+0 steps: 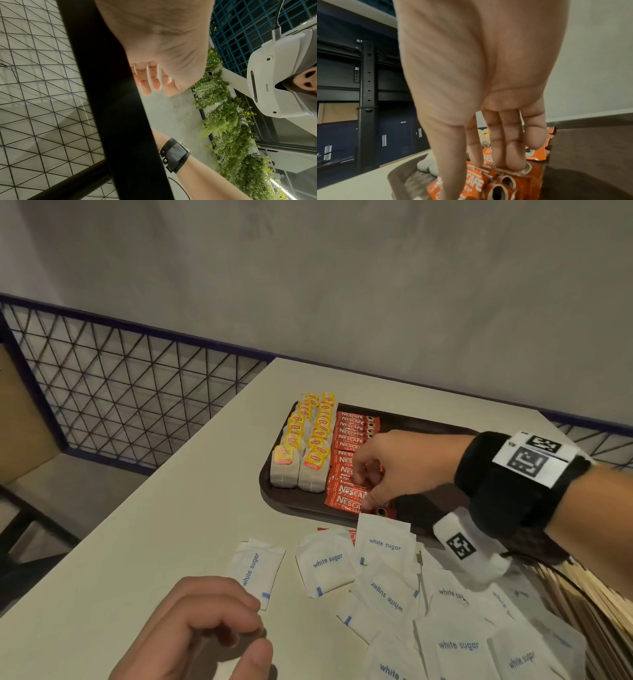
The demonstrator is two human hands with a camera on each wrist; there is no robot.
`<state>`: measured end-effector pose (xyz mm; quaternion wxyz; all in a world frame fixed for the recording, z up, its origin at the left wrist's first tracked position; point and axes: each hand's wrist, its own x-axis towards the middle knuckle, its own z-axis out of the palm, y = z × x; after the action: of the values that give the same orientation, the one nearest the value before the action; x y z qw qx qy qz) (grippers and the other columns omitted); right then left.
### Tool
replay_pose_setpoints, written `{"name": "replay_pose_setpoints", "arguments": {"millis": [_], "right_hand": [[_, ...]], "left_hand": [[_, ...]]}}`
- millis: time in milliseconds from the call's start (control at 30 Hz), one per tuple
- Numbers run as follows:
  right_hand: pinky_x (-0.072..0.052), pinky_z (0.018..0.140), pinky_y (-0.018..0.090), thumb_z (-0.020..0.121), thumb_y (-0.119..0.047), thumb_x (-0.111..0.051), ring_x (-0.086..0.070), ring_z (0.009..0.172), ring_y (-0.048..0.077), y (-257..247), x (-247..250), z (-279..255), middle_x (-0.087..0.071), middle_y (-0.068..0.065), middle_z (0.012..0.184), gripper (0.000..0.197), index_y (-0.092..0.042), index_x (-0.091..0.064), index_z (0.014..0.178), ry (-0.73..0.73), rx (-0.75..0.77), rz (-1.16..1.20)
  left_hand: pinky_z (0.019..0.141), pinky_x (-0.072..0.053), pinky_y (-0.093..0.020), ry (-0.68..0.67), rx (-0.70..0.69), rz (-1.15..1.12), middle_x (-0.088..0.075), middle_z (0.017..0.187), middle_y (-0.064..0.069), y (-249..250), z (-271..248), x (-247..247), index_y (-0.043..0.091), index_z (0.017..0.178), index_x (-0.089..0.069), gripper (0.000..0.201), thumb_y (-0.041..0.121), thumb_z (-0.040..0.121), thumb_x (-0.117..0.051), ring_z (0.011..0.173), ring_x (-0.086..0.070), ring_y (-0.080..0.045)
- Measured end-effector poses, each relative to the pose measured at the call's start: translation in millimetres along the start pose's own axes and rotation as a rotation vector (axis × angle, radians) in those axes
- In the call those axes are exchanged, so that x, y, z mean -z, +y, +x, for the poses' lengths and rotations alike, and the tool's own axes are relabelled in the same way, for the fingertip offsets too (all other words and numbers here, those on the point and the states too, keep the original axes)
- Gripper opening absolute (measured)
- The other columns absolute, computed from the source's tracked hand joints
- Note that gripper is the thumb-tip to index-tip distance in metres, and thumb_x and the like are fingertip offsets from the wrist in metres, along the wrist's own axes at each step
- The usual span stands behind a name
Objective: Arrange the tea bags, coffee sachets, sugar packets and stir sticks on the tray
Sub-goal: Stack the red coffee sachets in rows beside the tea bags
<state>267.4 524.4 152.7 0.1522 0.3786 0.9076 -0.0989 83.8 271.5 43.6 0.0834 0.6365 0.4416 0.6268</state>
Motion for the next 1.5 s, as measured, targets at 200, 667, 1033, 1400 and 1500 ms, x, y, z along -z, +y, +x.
{"name": "replay_pose_setpoints", "arguments": {"millis": [200,667,1033,1400,1500], "right_hand": [[-0.049,0.076,0.018,0.086,-0.044,-0.076,-0.055,0.086,0.004,-1.8,-7.2,4.1,-0.057,-0.015,0.101,0.036,-0.027,-0.064,0.115,0.02,-0.013,-0.042],[-0.048,0.087,0.019,0.09,-0.041,-0.072,-0.055,0.105,0.006,2.1,-2.8,-3.7,-0.056,-0.015,0.115,0.033,-0.028,-0.063,0.119,0.07,0.007,0.005],[-0.049,0.083,0.018,0.091,-0.044,-0.071,-0.058,0.102,0.006,2.0,-5.4,-6.5,-0.06,-0.018,0.114,0.032,-0.034,-0.064,0.122,0.104,0.042,0.015],[-0.055,0.078,0.025,0.089,-0.045,-0.073,-0.059,0.085,0.005,-40.9,-11.3,-47.9,-0.064,-0.016,0.096,0.021,-0.036,-0.068,0.107,-0.037,0.121,-0.052],[-0.054,0.08,0.026,0.088,-0.043,-0.074,-0.059,0.088,0.004,-46.6,-28.1,-57.3,-0.062,-0.016,0.101,0.031,-0.036,-0.065,0.116,-0.089,0.119,-0.074]], "left_hand": [[0.044,-0.05,-0.026,0.004,-0.002,-0.006,-0.064,0.095,0.018,-1.3,-0.5,-1.0,0.045,0.094,-0.063,0.015,0.06,0.09,-0.063,0.054,-0.063,-0.011],[0.044,-0.049,-0.028,-0.014,0.0,0.004,-0.064,0.097,0.018,-2.4,-1.0,2.9,0.047,0.096,-0.063,0.015,0.06,0.09,-0.062,0.058,-0.065,-0.012],[0.045,-0.049,-0.032,0.002,0.023,-0.007,-0.065,0.095,0.015,0.3,-3.2,1.3,0.046,0.094,-0.064,0.016,0.061,0.089,-0.064,0.058,-0.064,-0.016],[0.084,-0.047,-0.012,-0.118,0.045,0.287,-0.069,0.102,0.008,21.4,-3.0,-18.5,0.026,0.091,-0.074,0.019,0.033,0.075,-0.068,0.097,-0.062,-0.009],[0.095,-0.043,-0.039,-0.365,0.056,0.487,-0.063,0.131,0.012,24.4,-8.3,-20.6,0.028,0.116,-0.071,0.047,0.051,0.077,-0.062,0.121,-0.058,-0.02]]}}
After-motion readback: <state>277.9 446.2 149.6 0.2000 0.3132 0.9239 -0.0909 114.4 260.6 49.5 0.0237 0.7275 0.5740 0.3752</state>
